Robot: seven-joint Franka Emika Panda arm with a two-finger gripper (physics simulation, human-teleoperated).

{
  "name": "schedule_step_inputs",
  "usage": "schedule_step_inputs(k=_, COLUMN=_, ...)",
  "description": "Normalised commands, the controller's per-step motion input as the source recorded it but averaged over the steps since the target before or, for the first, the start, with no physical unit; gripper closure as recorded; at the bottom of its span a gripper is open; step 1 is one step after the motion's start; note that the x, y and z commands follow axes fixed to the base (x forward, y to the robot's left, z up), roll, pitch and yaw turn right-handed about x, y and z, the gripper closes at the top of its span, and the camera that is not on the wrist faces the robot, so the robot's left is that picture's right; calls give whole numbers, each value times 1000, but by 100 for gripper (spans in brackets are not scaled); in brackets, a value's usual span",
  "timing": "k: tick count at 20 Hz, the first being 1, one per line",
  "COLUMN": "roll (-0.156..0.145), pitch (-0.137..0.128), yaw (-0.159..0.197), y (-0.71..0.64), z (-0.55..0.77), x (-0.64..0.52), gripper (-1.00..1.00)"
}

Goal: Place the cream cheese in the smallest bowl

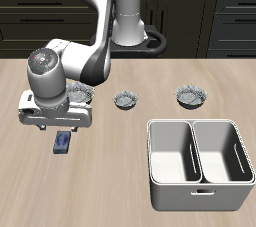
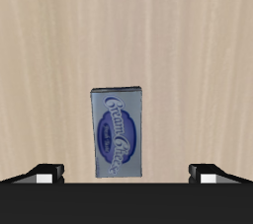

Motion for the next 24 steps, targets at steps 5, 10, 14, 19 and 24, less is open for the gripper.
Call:
schedule_step_inputs(k=5, roll=0, pitch=17, yaw=7, y=-18, z=-198, x=-43, gripper=-100)
schedule_step_inputs(k=10, roll=2, pitch=34, yaw=1, y=-19, z=-253, x=-21, gripper=-100)
schedule_step_inputs(k=14, roll=-1, pitch=24, yaw=-8, y=-20, z=-166, x=-15, gripper=-100)
schedule_step_inputs(k=19, roll=8, pitch=13, yaw=6, y=18, z=-129, x=-34, gripper=100)
schedule_step_inputs(k=24, roll=-1, pitch=-8, yaw=-15, y=-30, z=62, x=-39, gripper=100)
